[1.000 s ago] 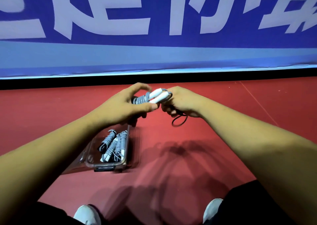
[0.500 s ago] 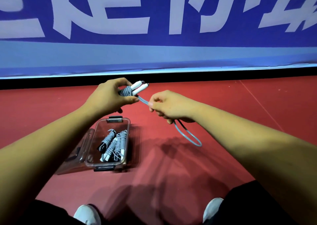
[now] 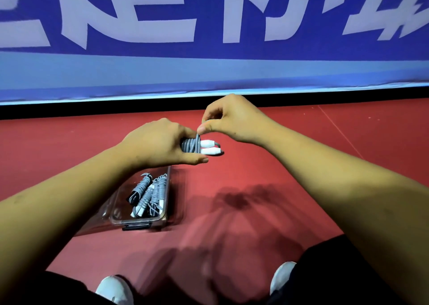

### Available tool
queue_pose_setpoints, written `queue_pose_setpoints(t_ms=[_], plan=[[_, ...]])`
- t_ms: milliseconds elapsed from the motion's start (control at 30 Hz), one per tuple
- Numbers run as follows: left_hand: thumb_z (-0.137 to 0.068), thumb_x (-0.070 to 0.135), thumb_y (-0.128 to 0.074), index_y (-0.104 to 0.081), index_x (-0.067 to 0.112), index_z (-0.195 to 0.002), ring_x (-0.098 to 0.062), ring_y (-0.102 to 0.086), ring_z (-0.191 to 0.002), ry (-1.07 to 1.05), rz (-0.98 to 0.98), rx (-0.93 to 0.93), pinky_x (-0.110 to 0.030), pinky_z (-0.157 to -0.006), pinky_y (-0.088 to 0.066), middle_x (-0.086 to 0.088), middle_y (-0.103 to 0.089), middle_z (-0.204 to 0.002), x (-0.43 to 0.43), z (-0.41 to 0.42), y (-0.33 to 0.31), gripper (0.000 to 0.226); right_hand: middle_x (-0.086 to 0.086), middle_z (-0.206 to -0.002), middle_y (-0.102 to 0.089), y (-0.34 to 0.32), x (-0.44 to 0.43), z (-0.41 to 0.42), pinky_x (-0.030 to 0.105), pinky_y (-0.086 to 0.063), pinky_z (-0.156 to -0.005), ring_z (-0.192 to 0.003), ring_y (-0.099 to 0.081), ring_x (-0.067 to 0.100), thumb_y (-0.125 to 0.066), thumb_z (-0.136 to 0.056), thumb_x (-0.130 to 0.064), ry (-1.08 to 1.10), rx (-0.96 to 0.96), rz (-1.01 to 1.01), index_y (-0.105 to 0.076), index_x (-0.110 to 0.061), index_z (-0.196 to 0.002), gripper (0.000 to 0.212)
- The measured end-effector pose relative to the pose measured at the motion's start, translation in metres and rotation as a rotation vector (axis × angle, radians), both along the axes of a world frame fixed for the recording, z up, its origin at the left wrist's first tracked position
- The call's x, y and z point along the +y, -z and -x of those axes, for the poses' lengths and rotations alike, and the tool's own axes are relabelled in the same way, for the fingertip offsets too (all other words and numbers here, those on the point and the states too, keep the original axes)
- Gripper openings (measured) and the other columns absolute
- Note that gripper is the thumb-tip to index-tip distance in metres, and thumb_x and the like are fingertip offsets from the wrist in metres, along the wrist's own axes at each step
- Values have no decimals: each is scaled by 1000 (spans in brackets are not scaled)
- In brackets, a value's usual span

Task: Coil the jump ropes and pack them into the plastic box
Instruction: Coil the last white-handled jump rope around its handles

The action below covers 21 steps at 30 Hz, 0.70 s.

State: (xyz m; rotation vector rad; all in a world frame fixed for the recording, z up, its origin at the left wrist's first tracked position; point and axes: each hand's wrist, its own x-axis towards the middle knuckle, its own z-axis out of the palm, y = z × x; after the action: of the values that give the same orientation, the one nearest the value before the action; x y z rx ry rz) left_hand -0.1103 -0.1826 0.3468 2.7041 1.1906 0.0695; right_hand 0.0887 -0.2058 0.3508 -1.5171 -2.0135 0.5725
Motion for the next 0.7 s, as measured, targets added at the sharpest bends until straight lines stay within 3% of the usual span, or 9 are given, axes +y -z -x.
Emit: queue_pose_setpoints(t_ms=[133,200,333,400,533,633,700], plan=[[-82,47,-75,-66,20,-86,-20,-57,-45,14,336,-447,-24,-43,-44,-3,-62,-60,-7,-2,0,28,-10,-52,-57,3,1,-7,20,-32,-47,-49,-40,5,-68,-89,-20,18,167,115,-68,-11,-67,24],[-84,37,-75,-64,17,-88,-22,-55,-45,-54,421,-646,-24,-42,-40,-5,-63,-63,-9,-3,0,23,-2,-52,-50,10,1,-5,23,-30,-47,-47,-37,11,-56,-93,-7,19,247,179,-59,-15,-62,33],[-86,33,-73,-64,34,-110,-24,-49,-49,-165,492,-831,-27,-45,-38,-13,-63,-68,-5,-2,-4,26,3,-58,-42,18,-2,-3,29,-39,-52,-51,-40,17,-48,-101,-19,-28,292,282,-57,-10,-78,26],[-88,31,-72,-66,40,-115,-25,-49,-51,-208,493,-863,-22,-40,-36,-15,-61,-71,0,3,-6,29,4,-62,-42,18,-3,-1,29,-40,-52,-51,-42,17,-45,-103,-22,-46,260,327,-55,-9,-87,23],[-86,30,-74,-68,28,-103,-28,-55,-53,-284,420,-803,-19,-34,-34,-13,-62,-74,14,14,-2,19,3,-64,-44,16,-7,-2,23,-33,-44,-48,-37,14,-45,-102,-22,-14,200,326,-58,-6,-93,22],[-82,37,-77,-66,27,-95,-31,-67,-56,-333,316,-715,-27,-41,-46,-6,-67,-73,23,20,4,20,0,-64,-50,11,-7,4,24,-36,-48,-50,-39,14,-46,-101,-22,13,76,263,-63,-11,-86,26],[-78,46,-78,-65,30,-97,-21,-69,-54,-362,139,-549,-32,-49,-52,1,-69,-71,28,22,9,27,1,-64,-54,5,-8,18,28,-41,-57,-56,-46,15,-48,-100,-23,-13,-77,181,-64,-11,-82,27]])
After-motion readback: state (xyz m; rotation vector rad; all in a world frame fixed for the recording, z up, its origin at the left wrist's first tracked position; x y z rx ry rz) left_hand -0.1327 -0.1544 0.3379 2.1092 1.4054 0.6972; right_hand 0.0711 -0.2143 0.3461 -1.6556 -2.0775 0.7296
